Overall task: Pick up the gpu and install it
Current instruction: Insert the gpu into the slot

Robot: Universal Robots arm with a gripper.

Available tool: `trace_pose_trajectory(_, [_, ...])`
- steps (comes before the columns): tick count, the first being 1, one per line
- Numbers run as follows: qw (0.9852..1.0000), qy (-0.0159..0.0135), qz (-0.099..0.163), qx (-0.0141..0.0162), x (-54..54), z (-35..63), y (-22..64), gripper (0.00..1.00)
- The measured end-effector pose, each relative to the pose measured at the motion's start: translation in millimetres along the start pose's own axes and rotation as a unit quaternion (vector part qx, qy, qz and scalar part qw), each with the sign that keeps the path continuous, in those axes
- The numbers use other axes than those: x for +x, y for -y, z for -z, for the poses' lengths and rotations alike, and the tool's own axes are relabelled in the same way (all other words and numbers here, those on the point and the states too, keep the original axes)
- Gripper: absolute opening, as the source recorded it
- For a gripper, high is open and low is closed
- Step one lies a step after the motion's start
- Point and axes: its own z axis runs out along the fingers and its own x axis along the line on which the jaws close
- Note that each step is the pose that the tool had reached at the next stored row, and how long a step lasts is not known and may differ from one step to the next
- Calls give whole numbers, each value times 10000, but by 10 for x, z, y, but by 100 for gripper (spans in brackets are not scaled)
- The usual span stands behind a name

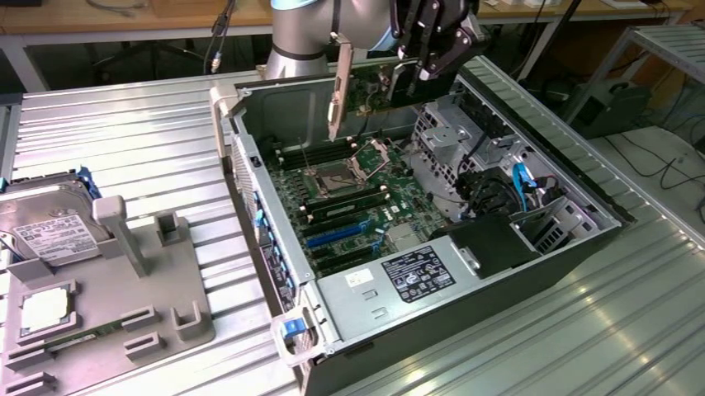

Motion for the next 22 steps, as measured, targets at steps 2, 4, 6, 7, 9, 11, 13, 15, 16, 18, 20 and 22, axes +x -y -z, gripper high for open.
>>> trace_pose_trajectory(2, [10000, 0, 0, 0, 0, 0, 0, 29])
trace_pose_trajectory(4, [10000, 0, 0, 0, 0, 0, 0, 29])
trace_pose_trajectory(6, [10000, -1, -28, 0, 0, 0, 0, 29])
trace_pose_trajectory(7, [9999, 0, -102, 3, 0, -2, 0, 29])
trace_pose_trajectory(9, [9997, 0, -228, 6, 0, -5, 0, 29])
trace_pose_trajectory(11, [9997, 0, -244, 7, 0, -5, 0, 29])
trace_pose_trajectory(13, [9997, 2, -244, 7, 0, -9, 0, 29])
trace_pose_trajectory(15, [9996, -2, -286, 8, 0, -29, 0, 29])
trace_pose_trajectory(16, [9994, -2, -341, 9, 1, -37, 1, 29])
trace_pose_trajectory(18, [9993, -2, -367, 10, 1, -38, 1, 29])
trace_pose_trajectory(20, [9993, -3, -368, 10, 1, -38, 1, 29])
trace_pose_trajectory(22, [9993, -3, -368, 10, 1, -38, 1, 29])
